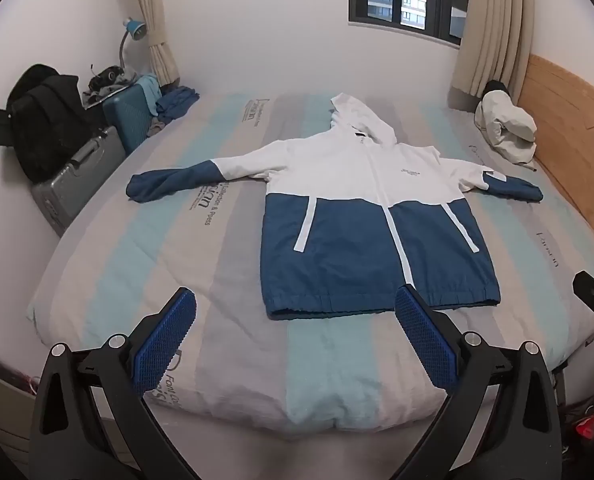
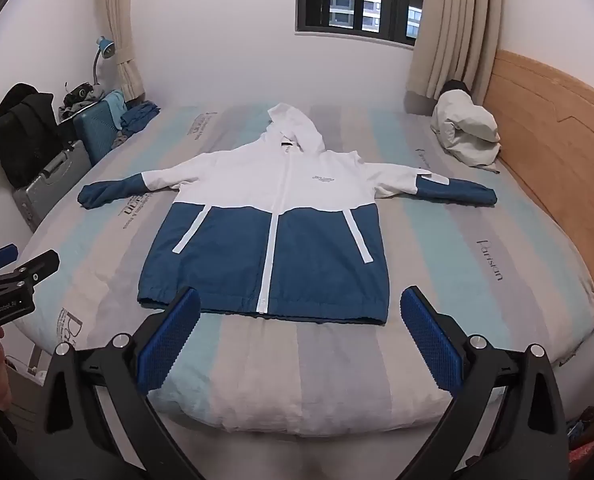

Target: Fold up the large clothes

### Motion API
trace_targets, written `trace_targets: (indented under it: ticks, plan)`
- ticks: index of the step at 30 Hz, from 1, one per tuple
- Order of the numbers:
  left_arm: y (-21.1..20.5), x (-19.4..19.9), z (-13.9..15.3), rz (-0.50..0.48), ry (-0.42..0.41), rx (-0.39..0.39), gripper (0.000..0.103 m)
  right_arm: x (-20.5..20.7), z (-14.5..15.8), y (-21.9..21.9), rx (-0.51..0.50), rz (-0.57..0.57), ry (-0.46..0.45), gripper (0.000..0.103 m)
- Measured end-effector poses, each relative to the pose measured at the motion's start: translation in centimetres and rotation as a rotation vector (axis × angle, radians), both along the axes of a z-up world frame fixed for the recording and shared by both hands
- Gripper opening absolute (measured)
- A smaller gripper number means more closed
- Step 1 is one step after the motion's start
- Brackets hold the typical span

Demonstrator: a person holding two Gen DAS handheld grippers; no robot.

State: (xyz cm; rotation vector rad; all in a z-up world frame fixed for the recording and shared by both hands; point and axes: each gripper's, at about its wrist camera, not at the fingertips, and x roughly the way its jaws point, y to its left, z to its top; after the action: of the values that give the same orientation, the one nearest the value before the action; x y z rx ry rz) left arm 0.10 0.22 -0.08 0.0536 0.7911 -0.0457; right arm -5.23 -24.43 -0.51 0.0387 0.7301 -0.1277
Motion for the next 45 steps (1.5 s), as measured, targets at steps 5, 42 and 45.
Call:
trace_targets:
  ticks: [5, 42, 45]
  plan:
    - [0.3, 0.0, -0.1, 0.005, 0.002, -0.002, 0.097, -0.3, 0.1, 0.2, 0.004, -0.017, -0.031, 0.096]
    - [0.5, 0.3, 0.2, -0.001, 0.000, -0.016, 0.097, 0.7, 0.5, -0.6, 0.005, -0.026, -0.001, 0.096]
    - [0.4, 0.2, 0.2, -0.003, 0.002, -0.023, 0.097, 0.7, 0.5, -0.6, 0.000, -0.026, -0.002, 0.096]
